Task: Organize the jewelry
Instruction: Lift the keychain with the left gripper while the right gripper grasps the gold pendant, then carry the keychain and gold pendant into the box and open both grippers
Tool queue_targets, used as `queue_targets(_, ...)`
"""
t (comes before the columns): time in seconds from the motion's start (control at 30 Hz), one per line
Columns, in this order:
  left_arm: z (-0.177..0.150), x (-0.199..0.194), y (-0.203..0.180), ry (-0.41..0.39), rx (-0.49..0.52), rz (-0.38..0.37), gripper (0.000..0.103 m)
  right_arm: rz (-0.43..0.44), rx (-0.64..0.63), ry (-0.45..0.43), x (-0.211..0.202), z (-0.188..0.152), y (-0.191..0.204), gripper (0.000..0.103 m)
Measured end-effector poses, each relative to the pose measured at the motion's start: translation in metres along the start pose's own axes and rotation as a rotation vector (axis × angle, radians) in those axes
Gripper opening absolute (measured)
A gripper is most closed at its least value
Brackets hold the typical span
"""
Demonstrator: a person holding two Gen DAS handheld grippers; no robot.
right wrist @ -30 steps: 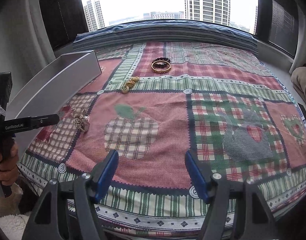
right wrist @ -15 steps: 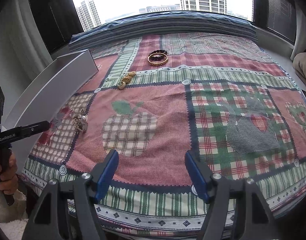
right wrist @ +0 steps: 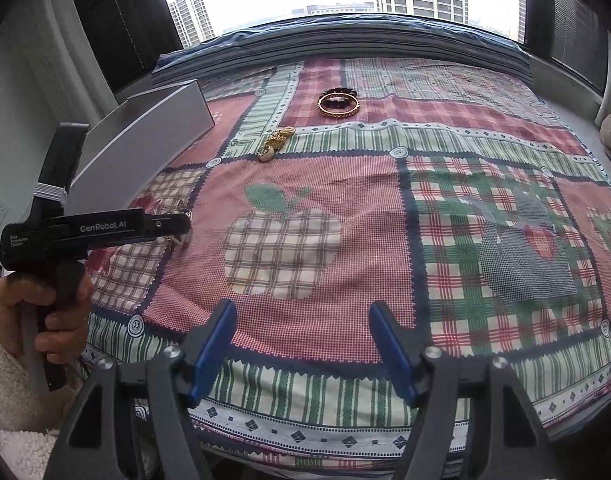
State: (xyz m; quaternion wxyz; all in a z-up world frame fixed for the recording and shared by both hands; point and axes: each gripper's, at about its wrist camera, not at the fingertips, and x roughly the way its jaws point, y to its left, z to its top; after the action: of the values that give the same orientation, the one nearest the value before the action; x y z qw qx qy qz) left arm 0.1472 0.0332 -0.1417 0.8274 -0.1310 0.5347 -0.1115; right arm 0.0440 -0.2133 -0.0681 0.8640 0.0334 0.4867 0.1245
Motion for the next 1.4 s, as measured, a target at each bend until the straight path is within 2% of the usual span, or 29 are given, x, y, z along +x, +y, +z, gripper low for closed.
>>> queue_targets(0.03, -0.001, 0.002, -0.002, -0.004, 0.011, 0.016, 0.065, -0.002, 0.004, 0.001, 0.001, 0.0, -0.002, 0.07)
queue_targets(0.07, -0.003, 0.002, -0.005, -0.02, 0.029, 0.047, 0.053, -0.002, 0.011, 0.003, 0.002, 0.0, -0.004, 0.07)
queue_targets(0.1, -0.003, 0.003, -0.006, -0.019, 0.043, 0.051, 0.028, -0.002, 0.019, 0.006, 0.004, 0.0, -0.006, 0.07)
queue_targets(0.13, -0.002, 0.005, -0.005, -0.006, 0.043, 0.041, 0.023, -0.001, 0.027, 0.01, 0.006, 0.001, -0.009, 0.07)
queue_targets(0.2, -0.001, 0.003, -0.001, -0.015, 0.023, 0.02, 0.021, 0.001, 0.033, 0.013, 0.008, 0.002, -0.012, 0.07)
queue_targets(0.3, -0.001, -0.004, 0.002, -0.03, 0.024, 0.008, 0.02, 0.035, 0.034, 0.024, 0.01, 0.014, -0.017, 0.07)
queue_targets(0.4, -0.002, -0.018, 0.001, -0.062, 0.036, 0.002, 0.019, 0.127, 0.092, 0.038, 0.018, 0.049, -0.035, 0.07)
queue_targets(0.5, -0.003, -0.034, 0.003, -0.09, 0.034, -0.013, 0.019, 0.169, 0.137, 0.099, 0.05, 0.097, -0.044, 0.07)
queue_targets(0.6, -0.004, -0.05, 0.006, -0.109, 0.029, -0.018, 0.02, 0.228, 0.126, 0.163, 0.097, 0.143, -0.034, 0.069)
queue_targets(0.63, -0.004, -0.055, 0.008, -0.116, 0.026, -0.016, 0.02, 0.244, 0.126, 0.186, 0.114, 0.156, -0.028, 0.064)
queue_targets(0.67, -0.003, -0.059, 0.011, -0.121, 0.021, -0.015, 0.02, 0.248, 0.133, 0.206, 0.13, 0.168, -0.022, 0.06)
queue_targets(0.73, -0.003, -0.068, 0.017, -0.13, 0.008, -0.017, 0.02, 0.231, 0.145, 0.252, 0.162, 0.187, -0.012, 0.058)
queue_targets(0.77, -0.003, -0.071, 0.02, -0.135, 0.002, -0.015, 0.02, 0.216, 0.157, 0.271, 0.175, 0.193, -0.009, 0.052)
queue_targets(0.87, -0.005, -0.078, 0.029, -0.144, -0.013, -0.006, 0.02, 0.165, 0.166, 0.325, 0.204, 0.203, 0.005, 0.046)
queue_targets(0.93, -0.006, -0.079, 0.034, -0.146, -0.019, -0.002, 0.02, 0.103, 0.118, 0.309, 0.208, 0.208, 0.018, 0.045)
queue_targets(1.03, -0.007, -0.079, 0.038, -0.139, -0.029, 0.001, 0.02, 0.025, 0.014, 0.327, 0.213, 0.21, 0.038, 0.025)
queue_targets(1.1, -0.008, -0.082, 0.039, -0.14, -0.032, -0.003, 0.02, 0.015, -0.019, 0.323, 0.21, 0.212, 0.043, 0.023)
queue_targets(1.4, -0.005, -0.135, 0.033, -0.194, -0.019, -0.047, 0.019, 0.132, -0.062, 0.172, 0.118, 0.227, 0.047, 0.023)
